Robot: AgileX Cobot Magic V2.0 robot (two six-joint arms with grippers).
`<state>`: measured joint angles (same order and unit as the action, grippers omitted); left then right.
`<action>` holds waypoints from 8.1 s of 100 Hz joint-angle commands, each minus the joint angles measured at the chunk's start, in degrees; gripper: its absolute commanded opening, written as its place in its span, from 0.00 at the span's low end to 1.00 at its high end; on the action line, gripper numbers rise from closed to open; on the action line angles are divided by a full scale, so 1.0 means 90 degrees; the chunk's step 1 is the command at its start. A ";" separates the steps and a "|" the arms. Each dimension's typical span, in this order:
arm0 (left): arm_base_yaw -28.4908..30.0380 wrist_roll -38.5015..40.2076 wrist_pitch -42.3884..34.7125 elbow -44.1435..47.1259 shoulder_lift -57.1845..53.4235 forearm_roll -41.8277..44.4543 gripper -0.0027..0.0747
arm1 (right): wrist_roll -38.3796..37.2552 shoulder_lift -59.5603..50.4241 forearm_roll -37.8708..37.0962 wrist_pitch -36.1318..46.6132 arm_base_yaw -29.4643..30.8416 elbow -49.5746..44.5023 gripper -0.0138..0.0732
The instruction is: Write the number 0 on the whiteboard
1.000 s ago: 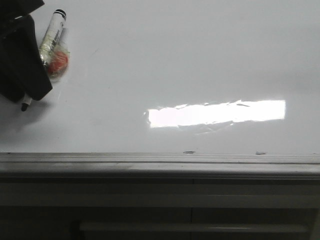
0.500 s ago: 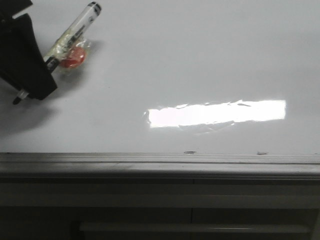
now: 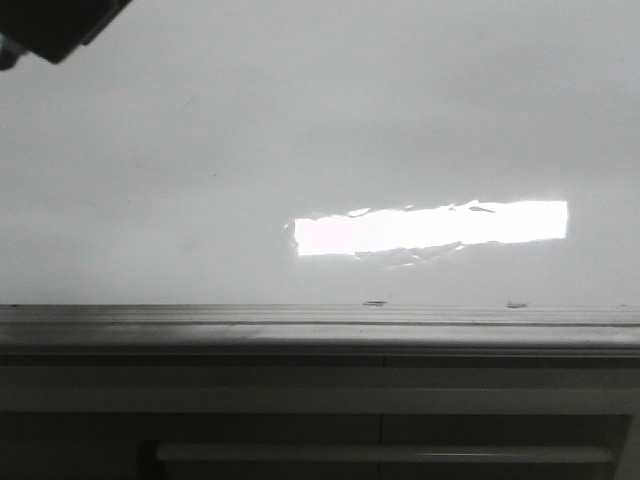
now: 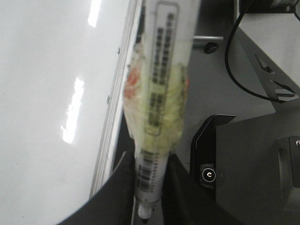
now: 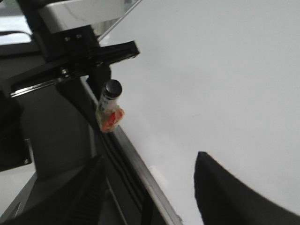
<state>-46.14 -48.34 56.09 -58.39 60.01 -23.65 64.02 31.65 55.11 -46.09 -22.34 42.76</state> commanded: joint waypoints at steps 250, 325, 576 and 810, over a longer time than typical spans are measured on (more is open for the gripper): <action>-0.0225 -0.0058 0.0543 -0.0160 -0.0527 0.0479 0.01 | -0.0001 0.4486 -0.0605 0.0833 -0.3160 0.2494 0.26; -0.0225 0.0267 0.0100 -0.0160 -0.1566 -0.0352 0.47 | -0.0281 0.4056 -0.0906 0.0502 -0.3077 0.2423 0.08; -0.0225 0.5684 -0.4789 0.3710 -0.5543 0.2700 0.18 | -0.3714 0.2567 -0.4329 0.5122 -0.2185 0.0400 0.11; -0.0225 0.5684 -0.4828 0.3710 -0.5543 0.2628 0.18 | -0.4269 0.3022 -0.4654 0.2966 -0.0556 0.0572 0.10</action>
<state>-47.77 2.21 17.85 -23.59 9.52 0.43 25.62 59.40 15.67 -25.59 -28.25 45.46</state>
